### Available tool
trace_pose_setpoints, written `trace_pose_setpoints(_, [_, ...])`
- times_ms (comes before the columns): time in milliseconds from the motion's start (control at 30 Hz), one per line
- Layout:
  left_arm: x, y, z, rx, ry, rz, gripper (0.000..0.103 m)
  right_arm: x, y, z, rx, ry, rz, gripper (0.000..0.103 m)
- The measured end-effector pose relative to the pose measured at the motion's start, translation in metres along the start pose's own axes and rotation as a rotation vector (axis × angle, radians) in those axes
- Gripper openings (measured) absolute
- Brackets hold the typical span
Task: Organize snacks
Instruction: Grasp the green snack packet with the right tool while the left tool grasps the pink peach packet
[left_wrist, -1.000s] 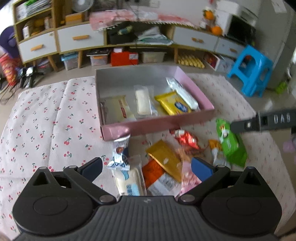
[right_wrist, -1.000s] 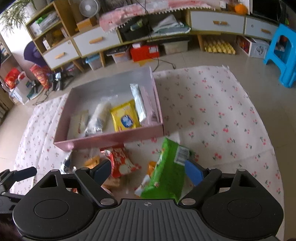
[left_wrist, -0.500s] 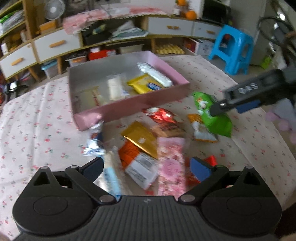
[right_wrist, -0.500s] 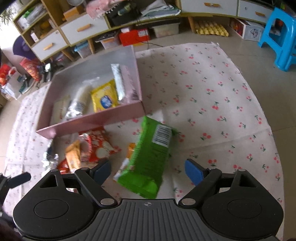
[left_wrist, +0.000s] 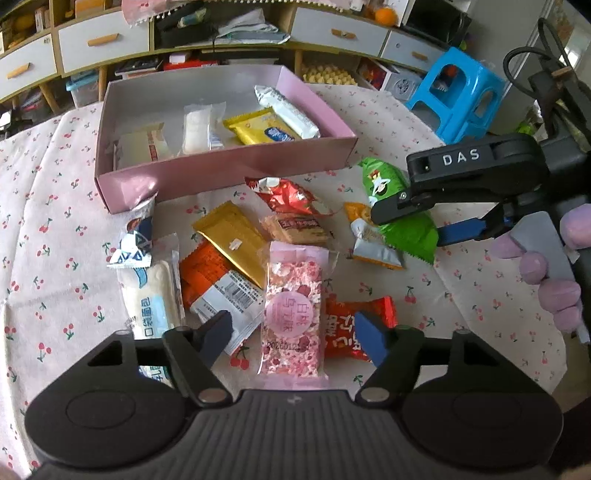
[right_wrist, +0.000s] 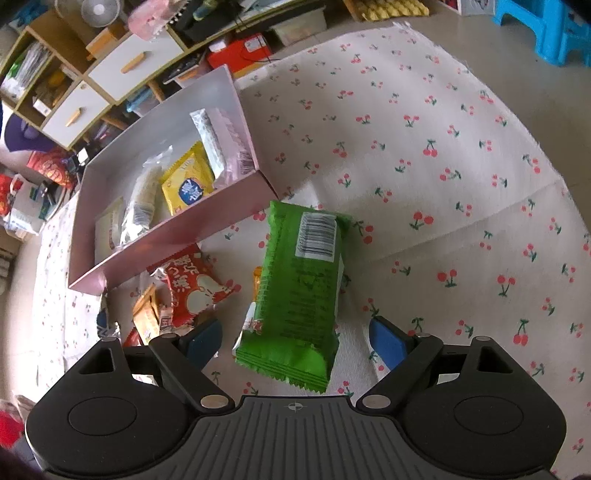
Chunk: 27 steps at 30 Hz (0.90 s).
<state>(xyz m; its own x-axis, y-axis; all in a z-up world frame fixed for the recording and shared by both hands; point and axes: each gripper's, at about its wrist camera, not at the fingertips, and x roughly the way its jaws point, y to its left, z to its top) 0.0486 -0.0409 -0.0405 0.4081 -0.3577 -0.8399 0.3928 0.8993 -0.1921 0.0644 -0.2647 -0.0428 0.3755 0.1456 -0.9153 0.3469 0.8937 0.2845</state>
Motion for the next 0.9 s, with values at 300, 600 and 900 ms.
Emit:
trace_pose_setpoints(300, [0.0066, 0.0003, -0.0002, -0.045, 0.042, -0.025, 0.055, 0.0065, -0.0043, 0.0014, 0.058, -0.016, 0.006, 0.088])
trace_pose_setpoints(600, [0.0094, -0.0004, 0.0009, -0.044, 0.045, -0.008, 0.050, 0.0074, -0.0030, 0.0028, 0.068, -0.048, -0.010, 0.078])
trace_pose_setpoints(900, [0.0078, -0.0007, 0.0011, -0.018, 0.040, 0.003, 0.034, 0.0081, -0.0016, 0.0030, 0.053, -0.059, -0.022, 0.049])
